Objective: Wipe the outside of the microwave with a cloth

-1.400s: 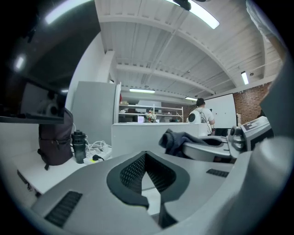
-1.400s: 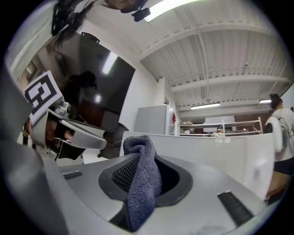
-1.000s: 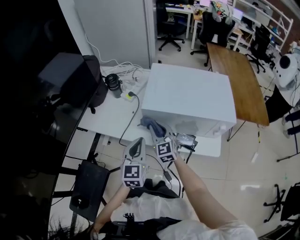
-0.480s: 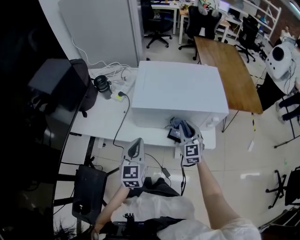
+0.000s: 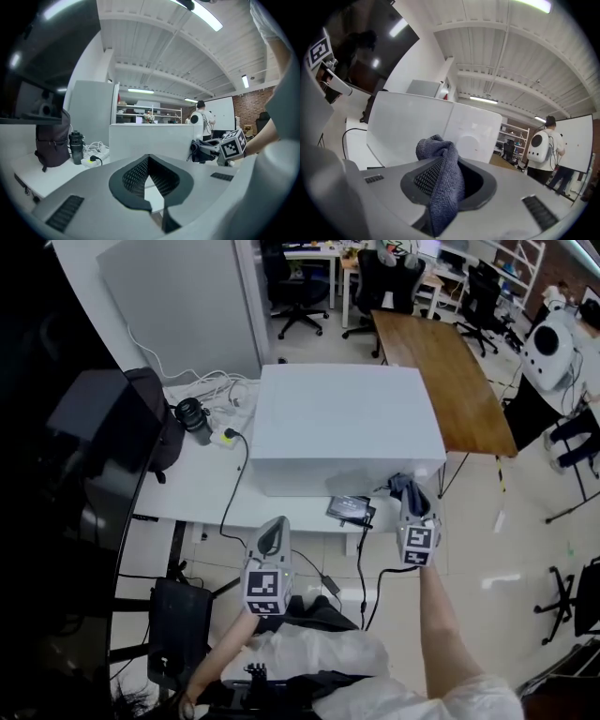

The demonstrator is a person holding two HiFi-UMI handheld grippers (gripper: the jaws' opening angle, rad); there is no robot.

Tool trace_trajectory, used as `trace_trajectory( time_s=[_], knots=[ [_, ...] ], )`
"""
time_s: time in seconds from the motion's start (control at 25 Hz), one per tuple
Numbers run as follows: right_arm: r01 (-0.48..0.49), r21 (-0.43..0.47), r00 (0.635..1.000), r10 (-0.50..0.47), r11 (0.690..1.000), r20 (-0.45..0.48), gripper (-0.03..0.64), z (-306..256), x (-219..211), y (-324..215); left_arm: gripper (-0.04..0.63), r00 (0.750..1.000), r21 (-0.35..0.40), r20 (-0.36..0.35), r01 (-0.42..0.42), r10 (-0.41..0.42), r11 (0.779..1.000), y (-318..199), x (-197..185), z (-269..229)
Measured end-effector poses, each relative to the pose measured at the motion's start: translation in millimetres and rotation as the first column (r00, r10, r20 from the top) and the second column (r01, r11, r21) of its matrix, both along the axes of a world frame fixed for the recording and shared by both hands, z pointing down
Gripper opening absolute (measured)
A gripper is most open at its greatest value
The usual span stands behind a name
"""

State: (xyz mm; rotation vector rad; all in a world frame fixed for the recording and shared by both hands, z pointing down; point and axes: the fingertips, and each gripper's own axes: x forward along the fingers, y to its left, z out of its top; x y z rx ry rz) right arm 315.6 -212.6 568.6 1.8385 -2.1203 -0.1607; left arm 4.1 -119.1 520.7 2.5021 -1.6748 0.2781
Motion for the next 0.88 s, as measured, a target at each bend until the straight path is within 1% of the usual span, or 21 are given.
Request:
trace_trajectory(
  time_s=[0.08,0.24,0.32,0.4,0.48,0.6,0.76,0.88],
  knots=[
    [-0.028,-0.014,1.0,0.029,1.0,0.009,0.11,3.9,13.5,3.4,-0.008,1.0,0.002,0.003,-0.012,0.012,1.0,-0.1,3.4,-1.1],
    [-0.023,-0.021,1.0,0.023,1.0,-0.014,0.11,5.1,20.8,3.7,-0.008,1.0,-0.003,0.01,-0.021,0.021,1.0,-0.5,2.9,-1.0],
    [-0.017,-0.02,0.999,0.017,1.0,-0.027,0.11,3.2,18.9,6.0,-0.008,1.0,-0.004,0.013,-0.019,0.019,1.0,-0.1,0.6,-1.0],
    [0.015,-0.01,1.0,-0.015,1.0,-0.017,0.109,-0.9,3.4,12.4,-0.008,1.0,-0.001,0.013,-0.012,0.012,1.0,-1.1,-3.4,-1.1],
    [0.088,0.002,0.996,-0.088,0.996,0.017,0.11,-2.8,-31.7,22.5,-0.008,1.0,-0.002,0.013,0.005,-0.005,1.0,-3.1,-10.4,-0.3],
    [0.225,0.006,0.972,-0.225,0.974,0.069,0.11,2.9,-102.8,36.4,-0.008,1.0,-0.003,0.014,0.029,-0.028,1.0,-5.2,-17.3,0.2],
    [0.371,-0.005,0.92,-0.367,0.929,0.137,0.11,14.8,-198.9,38.8,-0.008,0.999,0.001,0.009,0.035,-0.035,0.999,-2.7,-18.4,-0.2],
    [0.466,-0.036,0.879,-0.458,0.884,0.135,0.109,26.6,-260.9,31.7,-0.008,0.999,0.004,0.006,0.042,-0.042,0.999,1.1,-19.9,-2.4]
  ],
)
